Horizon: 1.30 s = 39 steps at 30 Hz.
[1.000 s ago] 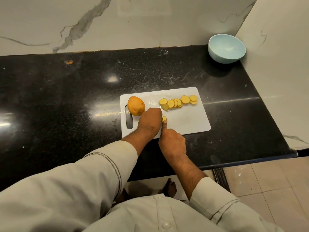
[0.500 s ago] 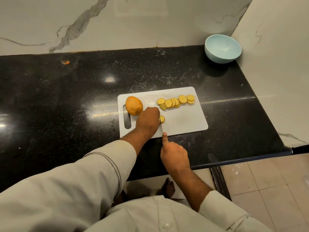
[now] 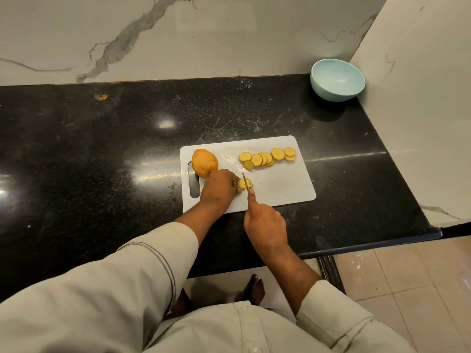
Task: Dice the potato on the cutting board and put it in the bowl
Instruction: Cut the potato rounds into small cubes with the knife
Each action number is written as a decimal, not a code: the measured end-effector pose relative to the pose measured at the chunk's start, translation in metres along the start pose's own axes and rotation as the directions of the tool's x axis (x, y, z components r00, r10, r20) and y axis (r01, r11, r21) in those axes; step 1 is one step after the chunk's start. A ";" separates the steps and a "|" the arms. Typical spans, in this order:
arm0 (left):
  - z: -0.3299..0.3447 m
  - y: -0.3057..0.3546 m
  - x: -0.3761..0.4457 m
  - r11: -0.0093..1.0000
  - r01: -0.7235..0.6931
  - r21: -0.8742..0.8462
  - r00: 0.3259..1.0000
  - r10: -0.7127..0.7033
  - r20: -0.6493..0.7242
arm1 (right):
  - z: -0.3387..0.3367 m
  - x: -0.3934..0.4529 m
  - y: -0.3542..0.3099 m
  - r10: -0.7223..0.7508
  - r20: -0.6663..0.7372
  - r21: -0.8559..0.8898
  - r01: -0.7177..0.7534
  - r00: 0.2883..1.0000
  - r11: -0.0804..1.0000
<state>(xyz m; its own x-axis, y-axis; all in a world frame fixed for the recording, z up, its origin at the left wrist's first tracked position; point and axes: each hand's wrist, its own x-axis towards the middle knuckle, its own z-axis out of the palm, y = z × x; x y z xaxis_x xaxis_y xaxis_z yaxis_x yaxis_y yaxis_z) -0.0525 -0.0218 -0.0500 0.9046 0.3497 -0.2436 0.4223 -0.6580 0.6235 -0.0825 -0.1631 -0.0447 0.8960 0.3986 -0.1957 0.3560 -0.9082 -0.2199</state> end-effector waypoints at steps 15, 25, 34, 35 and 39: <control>-0.006 0.017 -0.002 0.970 -0.044 0.239 0.998 0.035 0.044 | 0.016 0.021 -0.011 -0.036 0.048 -0.040 0.038 0.998 0.998; -0.003 0.020 -0.004 0.953 -0.043 0.298 0.999 0.043 0.007 | 0.018 -0.009 0.003 -0.048 0.104 -0.053 0.054 0.993 0.997; -0.008 0.010 -0.002 0.996 0.063 0.060 0.997 -0.065 0.042 | 0.012 -0.028 0.016 -0.037 0.031 -0.013 0.038 0.999 0.999; -0.010 0.009 -0.003 0.996 0.082 0.036 0.996 -0.083 0.038 | 0.011 -0.027 0.014 -0.049 0.006 -0.025 0.049 0.999 0.998; -0.012 0.006 -0.009 0.996 0.085 0.007 0.996 -0.085 -0.029 | 0.010 -0.009 -0.003 -0.107 -0.105 -0.008 0.107 0.989 0.994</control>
<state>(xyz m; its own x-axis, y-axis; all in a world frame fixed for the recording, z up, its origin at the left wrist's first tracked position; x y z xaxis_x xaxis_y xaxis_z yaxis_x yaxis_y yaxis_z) -0.0590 -0.0210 -0.0353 0.8634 0.4238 -0.2739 0.4983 -0.6303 0.5953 -0.0943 -0.1625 -0.0521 0.8758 0.4777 -0.0696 0.4515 -0.8616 -0.2321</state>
